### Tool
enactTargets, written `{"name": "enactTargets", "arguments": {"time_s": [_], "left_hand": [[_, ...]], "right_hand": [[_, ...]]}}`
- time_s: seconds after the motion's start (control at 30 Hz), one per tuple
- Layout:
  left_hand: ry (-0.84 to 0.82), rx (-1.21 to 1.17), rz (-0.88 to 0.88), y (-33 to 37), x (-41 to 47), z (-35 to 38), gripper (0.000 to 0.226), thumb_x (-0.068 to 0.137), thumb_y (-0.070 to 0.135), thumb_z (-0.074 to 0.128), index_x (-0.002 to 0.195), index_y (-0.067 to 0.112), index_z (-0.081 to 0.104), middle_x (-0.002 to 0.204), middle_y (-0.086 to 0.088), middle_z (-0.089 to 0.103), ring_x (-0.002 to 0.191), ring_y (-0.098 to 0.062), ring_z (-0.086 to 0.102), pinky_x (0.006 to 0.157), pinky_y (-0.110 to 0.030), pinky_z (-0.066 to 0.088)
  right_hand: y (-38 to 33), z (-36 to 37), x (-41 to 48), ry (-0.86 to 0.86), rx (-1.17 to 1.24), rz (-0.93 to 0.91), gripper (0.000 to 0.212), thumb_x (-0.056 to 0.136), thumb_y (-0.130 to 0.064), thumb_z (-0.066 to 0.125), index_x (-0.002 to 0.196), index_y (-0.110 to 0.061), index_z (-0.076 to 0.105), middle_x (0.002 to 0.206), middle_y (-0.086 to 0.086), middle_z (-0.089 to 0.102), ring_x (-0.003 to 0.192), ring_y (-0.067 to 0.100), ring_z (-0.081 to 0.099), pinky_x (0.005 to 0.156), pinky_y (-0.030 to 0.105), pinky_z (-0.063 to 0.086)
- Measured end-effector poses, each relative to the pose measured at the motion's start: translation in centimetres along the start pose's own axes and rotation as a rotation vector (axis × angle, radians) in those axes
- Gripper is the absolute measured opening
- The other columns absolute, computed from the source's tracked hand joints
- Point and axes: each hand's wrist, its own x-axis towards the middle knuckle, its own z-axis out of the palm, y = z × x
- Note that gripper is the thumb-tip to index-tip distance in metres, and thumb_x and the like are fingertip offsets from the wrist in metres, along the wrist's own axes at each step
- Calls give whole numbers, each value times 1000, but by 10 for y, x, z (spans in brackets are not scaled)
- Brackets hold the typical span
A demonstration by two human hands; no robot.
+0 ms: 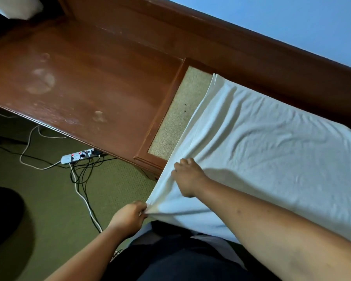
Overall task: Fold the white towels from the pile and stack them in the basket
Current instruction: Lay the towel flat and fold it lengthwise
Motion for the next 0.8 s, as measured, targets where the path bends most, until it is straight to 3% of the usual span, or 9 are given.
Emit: {"name": "enactTargets", "arguments": {"time_s": [0.2,0.3,0.4,0.5,0.57,0.67,0.8], "left_hand": [[-98,60,-96,8,12,2,14,93,34,51,88,23,58,102,2,64,101,-26,58,79,-35,49],[-161,-1,-154,26,31,-7,15,99,33,50,101,25,63,114,-1,67,109,-27,59,87,-32,44],[-87,-212,-215,49,56,-20,27,97,32,59,119,16,62,121,-3,65,113,-24,60,88,-29,44],[44,-461,-311,69,77,-31,25,92,31,68,110,15,62,110,2,66,102,-17,61,84,-28,46],[77,-542,-403,80,85,-33,25,92,32,70,103,12,60,99,1,65,88,-17,60,73,-29,45],[132,-444,-453,92,92,-31,30,92,39,68,92,14,53,84,1,61,79,-22,58,63,-32,38],[189,-260,-389,104,99,-31,27,94,44,59,91,19,49,100,-5,57,92,-31,58,69,-34,37]], "right_hand": [[31,9,8,44,149,34,47,83,-8,52,130,-16,48,135,7,40,122,30,42,96,40,37],[33,13,9,21,209,9,54,82,-4,52,134,-16,46,141,8,37,123,31,42,93,40,42],[34,12,11,121,201,3,62,83,-1,51,141,-20,39,147,8,32,127,32,39,96,43,43],[43,5,17,155,167,43,64,85,0,47,145,-20,35,147,8,32,136,31,32,101,43,38],[54,4,21,109,138,79,56,87,1,42,139,-17,42,141,9,39,137,32,30,102,43,35],[71,8,24,70,90,70,43,88,1,42,127,-15,51,131,11,43,131,34,33,101,42,31],[82,-3,36,10,9,-87,28,84,-5,50,108,-18,55,116,6,54,116,30,46,95,41,31]]}}
